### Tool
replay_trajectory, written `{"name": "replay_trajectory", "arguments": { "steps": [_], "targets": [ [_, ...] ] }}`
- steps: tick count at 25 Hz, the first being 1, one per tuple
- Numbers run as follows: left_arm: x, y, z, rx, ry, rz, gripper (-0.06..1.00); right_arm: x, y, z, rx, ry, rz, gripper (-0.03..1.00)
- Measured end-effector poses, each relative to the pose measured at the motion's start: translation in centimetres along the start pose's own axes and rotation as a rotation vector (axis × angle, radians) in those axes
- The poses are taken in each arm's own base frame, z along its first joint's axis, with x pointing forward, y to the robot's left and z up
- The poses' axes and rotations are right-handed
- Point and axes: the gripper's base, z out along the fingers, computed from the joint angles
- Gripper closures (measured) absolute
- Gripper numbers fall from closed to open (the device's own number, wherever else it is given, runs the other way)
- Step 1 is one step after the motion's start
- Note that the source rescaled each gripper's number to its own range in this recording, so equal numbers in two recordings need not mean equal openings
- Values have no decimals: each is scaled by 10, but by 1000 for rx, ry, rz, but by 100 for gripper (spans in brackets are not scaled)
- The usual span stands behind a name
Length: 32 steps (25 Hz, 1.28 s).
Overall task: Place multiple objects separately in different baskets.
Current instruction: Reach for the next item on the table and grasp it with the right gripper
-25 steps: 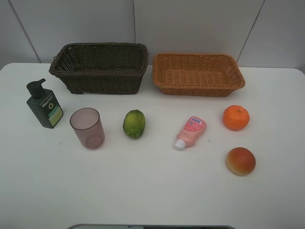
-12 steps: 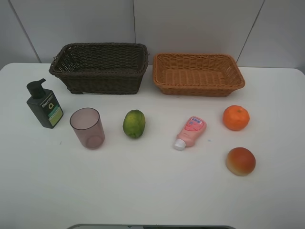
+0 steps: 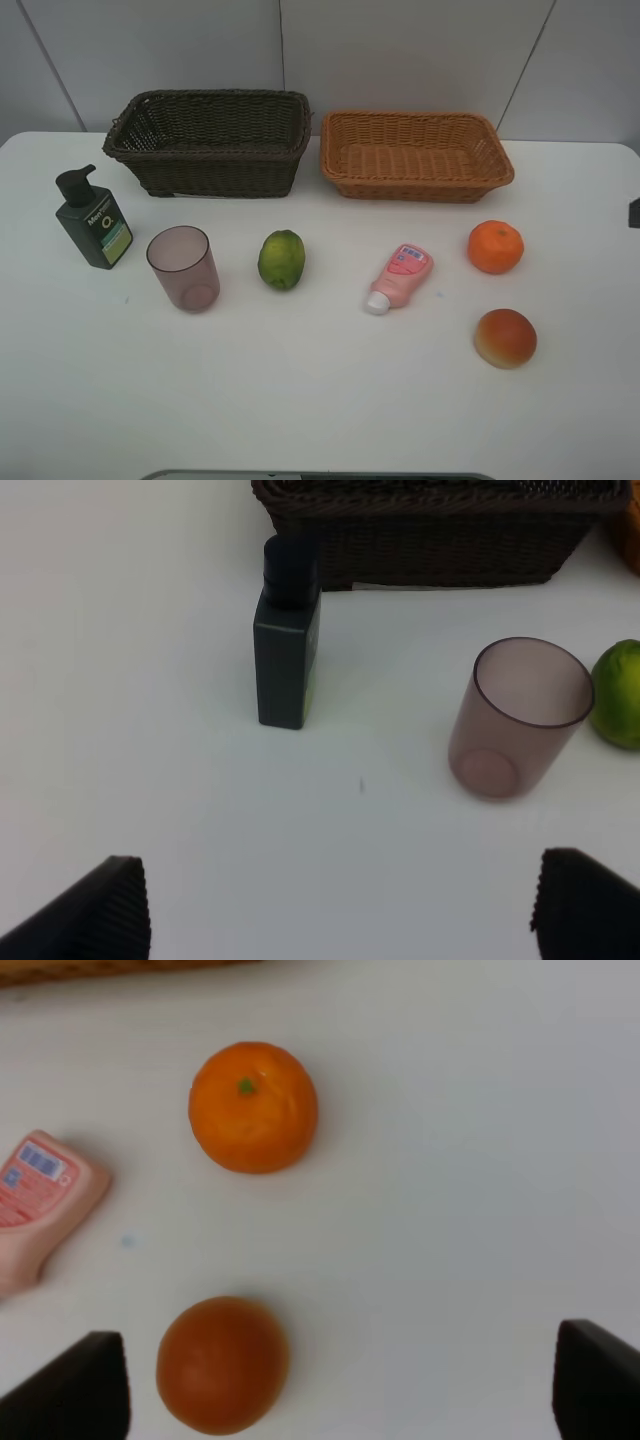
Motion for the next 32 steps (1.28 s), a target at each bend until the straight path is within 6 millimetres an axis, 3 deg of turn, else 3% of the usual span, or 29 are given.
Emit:
{"name": "replay_trajectory", "arguments": {
  "steps": [7,13,17,32],
  "targets": [
    [0,0,0,0,0,0,-6,-67,25,75,-28,236,-86,12],
    [0,0,0,0,0,0,-6,-100,35,133,-26,315,-98,12],
    [0,0,0,0,0,0,-6,-104,39,161,-21,330,-113,12],
    [0,0,0,0,0,0,-6,-95,54,210,19,338,-103,12]
  ]
}}
